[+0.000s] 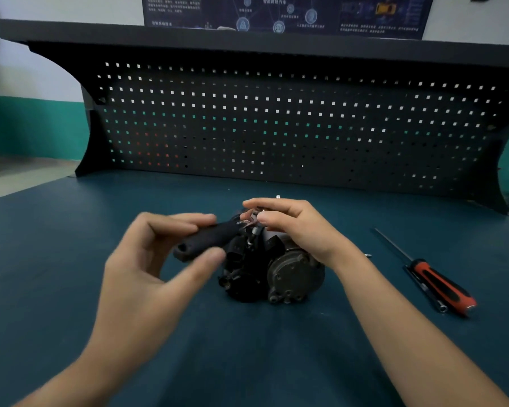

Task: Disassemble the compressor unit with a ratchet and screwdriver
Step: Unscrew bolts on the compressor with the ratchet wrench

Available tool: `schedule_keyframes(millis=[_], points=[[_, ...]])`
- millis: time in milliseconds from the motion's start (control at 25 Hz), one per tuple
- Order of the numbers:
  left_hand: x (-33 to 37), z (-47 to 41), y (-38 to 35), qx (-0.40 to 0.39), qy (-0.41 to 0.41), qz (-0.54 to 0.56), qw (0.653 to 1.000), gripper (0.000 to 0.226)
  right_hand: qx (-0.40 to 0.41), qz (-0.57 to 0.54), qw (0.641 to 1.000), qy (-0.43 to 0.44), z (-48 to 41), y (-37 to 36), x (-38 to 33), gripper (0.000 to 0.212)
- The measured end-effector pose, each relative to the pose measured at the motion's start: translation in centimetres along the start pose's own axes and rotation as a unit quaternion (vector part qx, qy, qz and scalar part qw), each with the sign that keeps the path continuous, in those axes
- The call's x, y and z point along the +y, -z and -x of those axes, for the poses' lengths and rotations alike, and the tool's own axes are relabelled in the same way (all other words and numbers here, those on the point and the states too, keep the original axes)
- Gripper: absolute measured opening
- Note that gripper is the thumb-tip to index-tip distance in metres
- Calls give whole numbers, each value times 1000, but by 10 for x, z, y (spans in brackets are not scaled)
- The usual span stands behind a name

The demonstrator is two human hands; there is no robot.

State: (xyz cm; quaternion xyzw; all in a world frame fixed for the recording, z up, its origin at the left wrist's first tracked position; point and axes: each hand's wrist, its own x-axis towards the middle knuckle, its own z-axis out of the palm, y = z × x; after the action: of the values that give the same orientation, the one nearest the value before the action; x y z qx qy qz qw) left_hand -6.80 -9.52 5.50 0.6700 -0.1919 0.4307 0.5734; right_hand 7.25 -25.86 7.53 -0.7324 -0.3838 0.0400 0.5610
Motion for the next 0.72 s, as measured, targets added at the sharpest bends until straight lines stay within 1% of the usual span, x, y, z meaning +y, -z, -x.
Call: schedule_keyframes(millis=[40, 80, 120, 160, 240, 280, 320, 360, 440, 480, 520, 600, 640, 680, 720], points=[[-3, -5, 3, 18, 17, 9, 1000, 20, 5, -1, 1000, 0, 0, 1, 0, 24], [-10, -16, 8, 43, 56, 28, 997, 19, 11, -1, 1000, -1, 0, 1, 0, 22], [-19, -30, 13, 64, 114, 59, 990, 15, 16, -3, 1000, -4, 1, 1, 0, 20], [-31, -47, 17, 69, 184, 100, 975, 13, 18, -5, 1000, -7, 1, 1, 0, 19], [-59, -78, 18, 61, 315, 185, 929, 13, 22, -8, 1000, -15, 0, -1, -1, 18], [-71, -89, 14, 57, 364, 216, 904, 14, 23, -3, 1000, -18, 0, -2, -1, 18], [-79, -98, 7, 53, 395, 235, 887, 13, 24, 4, 1000, -18, 0, -3, -2, 18], [-85, -102, 1, 54, 409, 249, 876, 12, 27, 9, 999, -19, 0, -3, -3, 18], [-86, -100, -7, 77, 399, 274, 871, 11, 35, 12, 999, -25, 0, -2, -2, 19], [-83, -95, -7, 97, 376, 280, 878, 11, 36, 13, 999, -27, 0, -1, -2, 21], [-77, -88, -5, 118, 342, 267, 893, 11, 35, 11, 999, -28, 0, -1, -2, 24], [-60, -64, 0, 147, 251, 192, 937, 11, 32, -9, 999, -28, -1, 0, -2, 31], [-49, -48, 1, 146, 192, 154, 958, 9, 27, -19, 999, -29, -1, 0, -2, 34], [-38, -32, 0, 128, 130, 124, 975, 5, 21, -26, 999, -29, -1, 1, -2, 36], [-28, -17, -3, 100, 75, 99, 987, 6, 15, -30, 999, -29, -1, 1, -2, 34]])
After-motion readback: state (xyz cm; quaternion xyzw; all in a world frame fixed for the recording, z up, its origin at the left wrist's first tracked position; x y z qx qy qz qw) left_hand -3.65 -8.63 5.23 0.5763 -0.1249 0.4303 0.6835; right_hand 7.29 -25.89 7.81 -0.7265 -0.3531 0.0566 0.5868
